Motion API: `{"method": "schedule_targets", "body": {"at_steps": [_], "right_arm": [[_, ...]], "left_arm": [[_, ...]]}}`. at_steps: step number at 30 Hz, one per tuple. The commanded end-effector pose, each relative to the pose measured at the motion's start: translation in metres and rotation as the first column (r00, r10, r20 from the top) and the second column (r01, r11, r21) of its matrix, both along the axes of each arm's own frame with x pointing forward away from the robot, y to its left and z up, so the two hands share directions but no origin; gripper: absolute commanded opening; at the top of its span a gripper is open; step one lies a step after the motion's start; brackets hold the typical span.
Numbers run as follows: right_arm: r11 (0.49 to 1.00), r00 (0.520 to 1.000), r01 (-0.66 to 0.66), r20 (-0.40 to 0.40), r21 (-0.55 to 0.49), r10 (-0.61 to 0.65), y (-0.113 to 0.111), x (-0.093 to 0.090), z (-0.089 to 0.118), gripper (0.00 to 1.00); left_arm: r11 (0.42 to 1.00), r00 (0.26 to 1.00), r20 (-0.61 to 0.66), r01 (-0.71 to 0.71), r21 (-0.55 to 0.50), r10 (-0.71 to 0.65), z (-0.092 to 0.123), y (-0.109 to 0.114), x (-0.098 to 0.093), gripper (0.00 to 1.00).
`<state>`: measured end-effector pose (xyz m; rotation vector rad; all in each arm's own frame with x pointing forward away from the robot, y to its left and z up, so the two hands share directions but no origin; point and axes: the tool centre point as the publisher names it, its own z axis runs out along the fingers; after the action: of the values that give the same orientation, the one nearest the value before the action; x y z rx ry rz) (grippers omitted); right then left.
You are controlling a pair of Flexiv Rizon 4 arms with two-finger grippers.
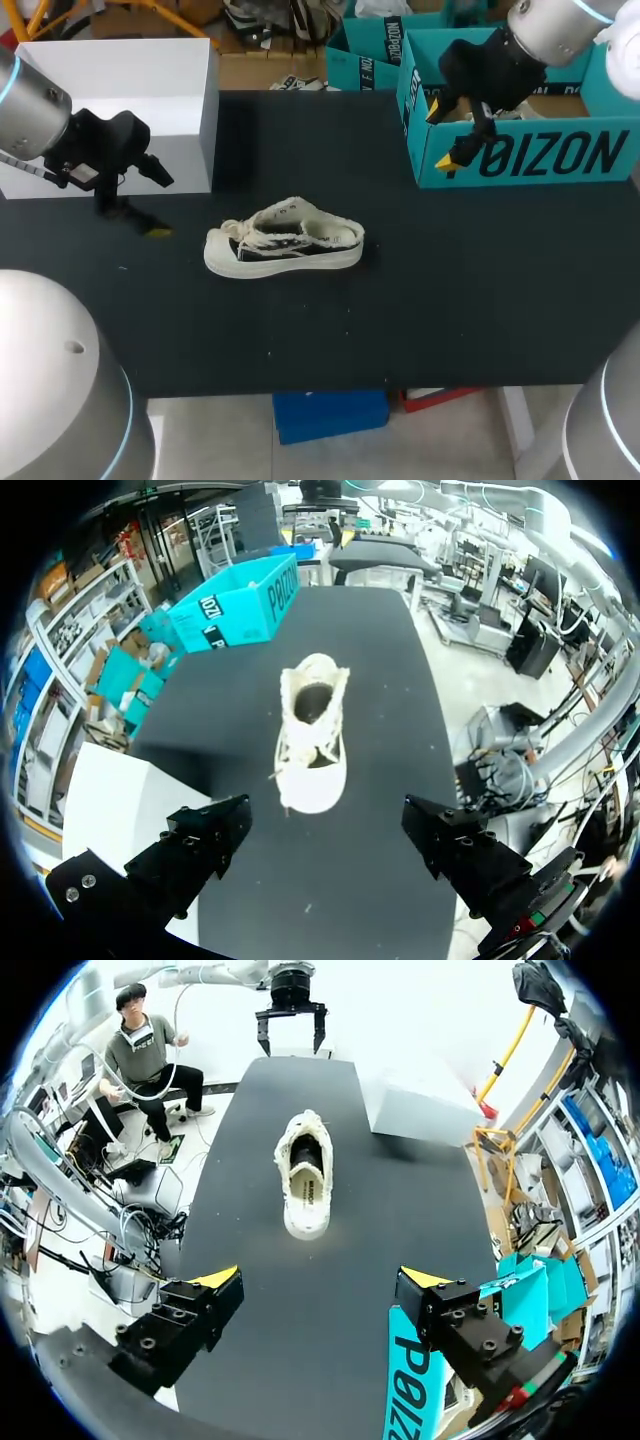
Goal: Take the shoe out of the shoebox, open the shoe tongue, remove and reinsert the insole, then place the shoe into the shoebox
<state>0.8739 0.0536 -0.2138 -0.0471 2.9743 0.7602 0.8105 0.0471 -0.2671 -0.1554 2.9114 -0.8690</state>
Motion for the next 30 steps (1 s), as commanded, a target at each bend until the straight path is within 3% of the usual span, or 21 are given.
{"method": "schedule_targets", "body": {"at_steps": [1, 14, 21, 30], "right_arm": [[0.997, 0.999, 0.033, 0.031, 0.065, -0.035, 0.005, -0.010, -0.027, 1.00], [0.970, 0.997, 0.037, 0.059, 0.242, -0.052, 0.065, -0.027, -0.081, 1.00], [0.951, 0.998, 0.012, 0.052, 0.310, -0.030, 0.097, -0.026, -0.111, 1.00], [0.933, 0.999, -0.017, 0.045, 0.359, 0.001, 0.121, -0.014, -0.139, 1.00]], "left_arm": [[1.000, 1.000, 0.005, 0.000, -0.001, 0.000, -0.002, 0.000, -0.001, 1.00], [1.000, 1.000, 0.005, 0.000, -0.001, 0.000, -0.002, 0.000, -0.001, 1.00], [1.000, 1.000, 0.005, 0.000, -0.001, 0.000, -0.002, 0.000, -0.001, 1.00], [1.000, 1.000, 0.005, 0.000, -0.001, 0.000, -0.002, 0.000, -0.001, 1.00]]}}
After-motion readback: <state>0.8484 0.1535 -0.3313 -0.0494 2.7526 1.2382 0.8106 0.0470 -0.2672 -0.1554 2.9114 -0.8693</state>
